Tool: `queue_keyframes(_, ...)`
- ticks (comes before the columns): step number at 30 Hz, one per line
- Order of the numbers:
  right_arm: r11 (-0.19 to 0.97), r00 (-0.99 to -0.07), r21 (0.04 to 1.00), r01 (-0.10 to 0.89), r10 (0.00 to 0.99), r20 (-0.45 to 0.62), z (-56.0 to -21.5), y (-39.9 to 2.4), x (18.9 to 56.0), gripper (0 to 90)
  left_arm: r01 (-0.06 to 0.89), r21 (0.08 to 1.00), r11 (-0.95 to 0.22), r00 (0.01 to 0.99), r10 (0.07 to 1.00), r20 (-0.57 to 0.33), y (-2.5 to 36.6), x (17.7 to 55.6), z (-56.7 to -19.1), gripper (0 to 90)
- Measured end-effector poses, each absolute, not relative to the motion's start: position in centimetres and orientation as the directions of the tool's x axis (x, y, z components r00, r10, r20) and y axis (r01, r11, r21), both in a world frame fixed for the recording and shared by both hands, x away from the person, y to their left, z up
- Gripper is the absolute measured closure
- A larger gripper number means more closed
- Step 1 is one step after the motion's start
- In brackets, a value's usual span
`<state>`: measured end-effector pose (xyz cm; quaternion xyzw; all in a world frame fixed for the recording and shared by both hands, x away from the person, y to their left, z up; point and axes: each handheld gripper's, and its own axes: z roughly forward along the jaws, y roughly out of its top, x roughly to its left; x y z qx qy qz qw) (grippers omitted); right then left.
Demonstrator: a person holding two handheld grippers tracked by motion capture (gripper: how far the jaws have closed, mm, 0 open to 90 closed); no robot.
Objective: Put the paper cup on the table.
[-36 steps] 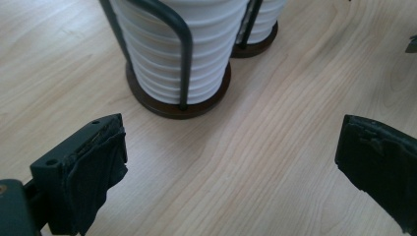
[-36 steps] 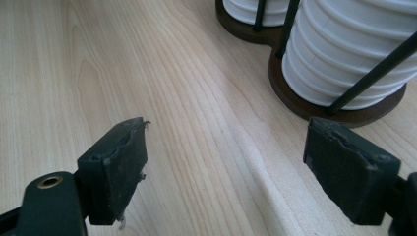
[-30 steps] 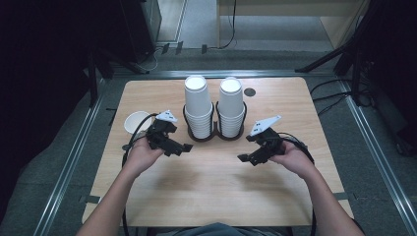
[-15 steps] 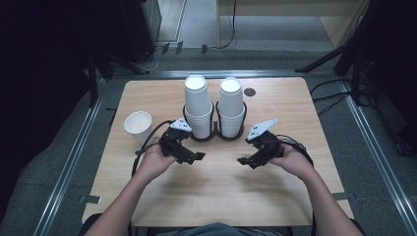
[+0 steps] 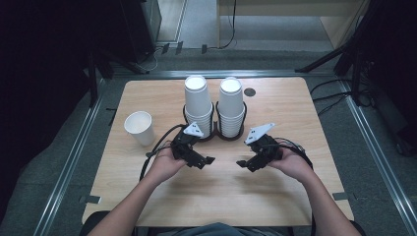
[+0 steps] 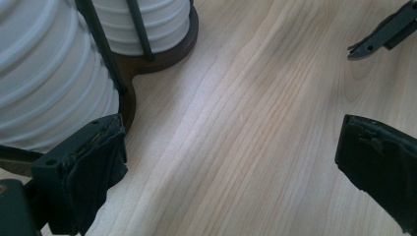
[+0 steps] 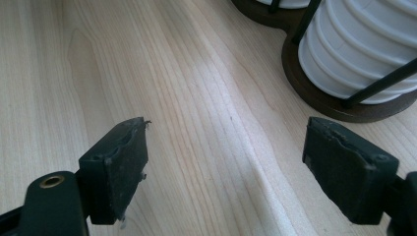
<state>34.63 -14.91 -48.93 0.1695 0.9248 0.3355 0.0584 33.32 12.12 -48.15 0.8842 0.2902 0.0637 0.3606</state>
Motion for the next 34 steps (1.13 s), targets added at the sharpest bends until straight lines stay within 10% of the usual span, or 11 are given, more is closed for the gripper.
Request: queue_keyframes(34,0.733,-0.937,0.61,0.301,0.348,0.045,-49.9,-14.8,34.8,16.9,0.481,0.611,-0.629,0.831,0.549,-0.088,11.1,34.5,-50.8,0.0)
